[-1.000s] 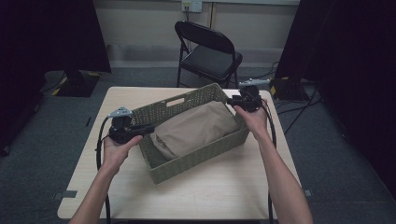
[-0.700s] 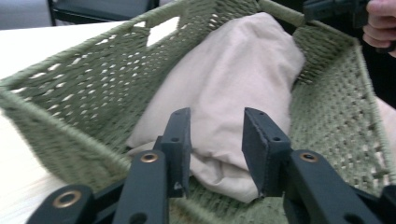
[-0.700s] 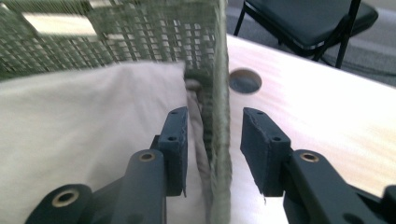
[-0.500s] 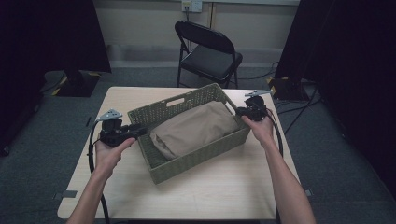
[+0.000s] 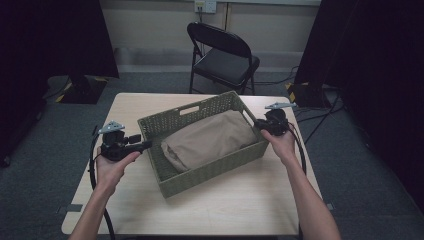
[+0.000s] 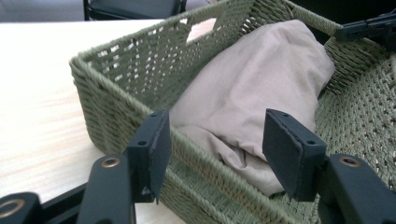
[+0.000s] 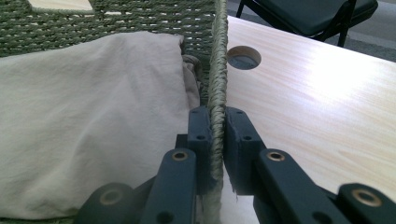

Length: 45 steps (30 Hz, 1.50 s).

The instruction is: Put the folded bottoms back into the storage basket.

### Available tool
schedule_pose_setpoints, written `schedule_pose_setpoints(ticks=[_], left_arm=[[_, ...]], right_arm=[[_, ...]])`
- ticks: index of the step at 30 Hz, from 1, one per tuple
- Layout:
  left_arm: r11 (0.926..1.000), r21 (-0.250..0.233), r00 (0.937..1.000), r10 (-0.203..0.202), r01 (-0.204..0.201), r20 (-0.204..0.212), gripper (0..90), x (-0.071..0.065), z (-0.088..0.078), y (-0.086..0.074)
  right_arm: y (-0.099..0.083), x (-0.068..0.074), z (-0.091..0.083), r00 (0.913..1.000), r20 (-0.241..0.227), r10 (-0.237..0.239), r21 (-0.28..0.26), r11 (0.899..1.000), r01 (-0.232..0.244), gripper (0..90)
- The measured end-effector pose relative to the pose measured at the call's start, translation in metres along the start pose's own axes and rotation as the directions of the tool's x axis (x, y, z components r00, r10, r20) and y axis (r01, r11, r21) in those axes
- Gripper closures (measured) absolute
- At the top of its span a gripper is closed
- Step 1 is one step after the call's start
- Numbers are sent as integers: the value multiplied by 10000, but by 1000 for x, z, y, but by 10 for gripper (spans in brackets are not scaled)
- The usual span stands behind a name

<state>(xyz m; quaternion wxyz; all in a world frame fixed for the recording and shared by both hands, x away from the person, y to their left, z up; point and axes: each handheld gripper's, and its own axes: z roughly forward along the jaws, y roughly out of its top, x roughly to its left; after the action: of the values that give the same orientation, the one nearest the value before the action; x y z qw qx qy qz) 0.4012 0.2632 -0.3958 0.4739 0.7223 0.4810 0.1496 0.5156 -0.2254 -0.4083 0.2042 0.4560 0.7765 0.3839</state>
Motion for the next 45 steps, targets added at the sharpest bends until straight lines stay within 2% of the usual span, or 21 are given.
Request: schedule_pose_setpoints(ticks=[2, 3, 6, 8, 11, 14, 16, 23, 31, 38, 39, 40, 42, 45], left_arm=[[10000, 71, 10000, -65, 64, 63, 408, -1, 3, -2], [9998, 214, 10000, 55, -55, -15, 408, -2, 4, -3], [9993, 376, 10000, 67, -70, 67, 426, -4, 9, -4], [9991, 396, 9999, 159, -158, -30, 436, -4, 9, -4], [9992, 384, 9998, 116, -110, -169, 522, -1, 8, -4], [9994, 350, 10000, 26, -22, -94, 583, 3, 8, -4], [9996, 292, 10000, -51, 53, -67, 592, 4, 9, -3], [9992, 346, 9990, 225, -212, -378, 638, 3, 11, -2], [9995, 299, 9996, 100, -92, -268, 647, 8, 12, -1], [9996, 278, 9992, 75, -64, -392, 675, 11, 16, 1], [9991, 431, 9983, 81, -56, -571, 672, 12, 19, 1], [9990, 457, 9987, 14, 9, -509, 634, 13, 21, 0], [9992, 380, 9985, -122, 143, -537, 637, 14, 23, 1], [9994, 329, 9988, -113, 129, -471, 646, 16, 24, 1]], right_arm=[[-2, 2, -3, 10000, 4, -68, 19, 10000, 68, 807], [-3, 2, -4, 9999, 11, -108, 16, 9999, 108, 805], [-8, 5, -9, 10000, -60, -60, -51, 10000, 60, 798], [-11, 6, -12, 9999, -123, -3, -63, 10000, 2, 793], [-14, 7, -16, 9999, -141, 74, -40, 10000, -74, 789], [-17, 8, -20, 9997, -165, 167, -107, 9998, -169, 785], [-19, 10, -22, 9995, -153, 262, -126, 9996, -264, 783], [-23, 15, -28, 9995, 31, 315, -19, 9995, -315, 780], [-26, 18, -33, 9990, 139, 418, 30, 9991, -418, 776], [-30, 21, -40, 9989, 114, 464, 94, 9989, -465, 771], [-30, 22, -42, 9990, 71, 451, 134, 9989, -452, 766], [-32, 23, -43, 9992, 47, 393, 165, 9991, -394, 765], [-33, 25, -46, 9993, 66, 359, 224, 9991, -361, 760], [-35, 25, -48, 9990, 22, 442, 167, 9989, -443, 753]])
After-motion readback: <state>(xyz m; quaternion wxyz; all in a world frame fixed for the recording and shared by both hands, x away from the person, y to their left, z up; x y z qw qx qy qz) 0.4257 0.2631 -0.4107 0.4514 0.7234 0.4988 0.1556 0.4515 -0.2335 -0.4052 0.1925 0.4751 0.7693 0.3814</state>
